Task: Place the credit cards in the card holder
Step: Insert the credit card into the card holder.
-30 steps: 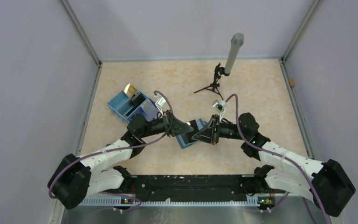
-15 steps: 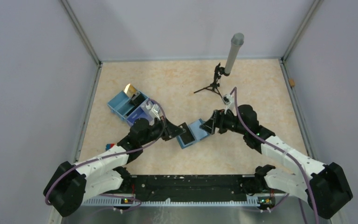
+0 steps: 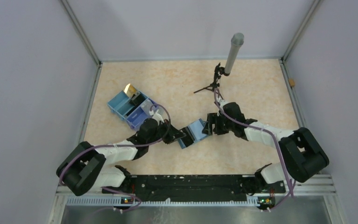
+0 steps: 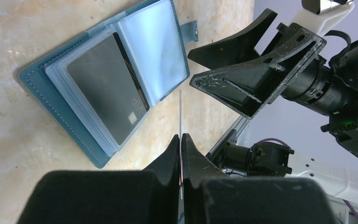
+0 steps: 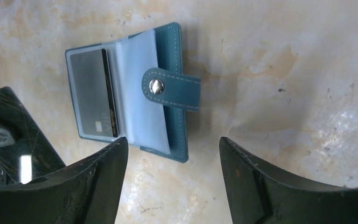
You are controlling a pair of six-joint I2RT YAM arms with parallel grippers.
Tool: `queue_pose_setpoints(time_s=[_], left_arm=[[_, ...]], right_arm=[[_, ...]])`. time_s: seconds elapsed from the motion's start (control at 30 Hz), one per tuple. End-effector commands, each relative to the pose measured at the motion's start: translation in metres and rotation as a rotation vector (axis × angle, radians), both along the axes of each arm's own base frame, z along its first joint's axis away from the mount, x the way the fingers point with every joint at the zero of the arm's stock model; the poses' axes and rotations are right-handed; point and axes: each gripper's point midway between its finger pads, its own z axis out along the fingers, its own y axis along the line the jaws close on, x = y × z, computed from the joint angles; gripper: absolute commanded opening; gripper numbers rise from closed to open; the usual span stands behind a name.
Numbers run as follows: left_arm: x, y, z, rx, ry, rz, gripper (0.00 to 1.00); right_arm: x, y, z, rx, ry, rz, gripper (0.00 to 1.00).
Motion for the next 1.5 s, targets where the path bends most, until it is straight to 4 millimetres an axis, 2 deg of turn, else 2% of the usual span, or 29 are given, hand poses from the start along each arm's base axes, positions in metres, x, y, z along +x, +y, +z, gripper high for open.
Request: queue_pose_setpoints(time_s=[0.0,0.13,0.27,0.33,0.4,0.5,0.7,1.13,1.47], left_arm=[[0.011,-0.008,0.009,-0.043,-0.034,0.017,0.00],[0.016,-0.012,0.003,-0.044,-0.025,0.022,0.00],[0.023,-0.018,-0.001,-0.029,-0.025,0.008,0.00],[0.026,-0.019,-0.003,-0.018,-0.024,0.010,0.00],[0.029,-0.018,-0.008,-0.001,-0.027,0.021,0.00],[0.033,-0.017,-0.012,0.016,-0.034,0.034,0.00],[0.039,-0.018,-0.023,0.034,-0.015,0.040,0.00],[0.046,-0.024,-0.036,0.010,0.017,0.039,0.00],[0.054,-0.015,-0.048,0.054,0.022,0.088,0.00]], right_arm=[[0.028,0.013,0.018,0.025,-0.096,0.032,0.69],[0.026,0.016,0.007,0.021,-0.070,0.052,0.62],[0.025,0.017,-0.003,0.017,-0.045,0.053,0.51],[0.025,0.016,-0.007,0.011,-0.034,0.044,0.44],[0.026,0.013,-0.010,-0.002,-0.023,0.021,0.32],[0.024,0.010,-0.015,-0.012,-0.004,0.003,0.19],[0.021,0.007,-0.023,-0.020,0.031,-0.026,0.00],[0.019,0.002,-0.029,-0.044,0.048,-0.044,0.00],[0.020,0.002,-0.030,-0.046,0.046,-0.046,0.00]])
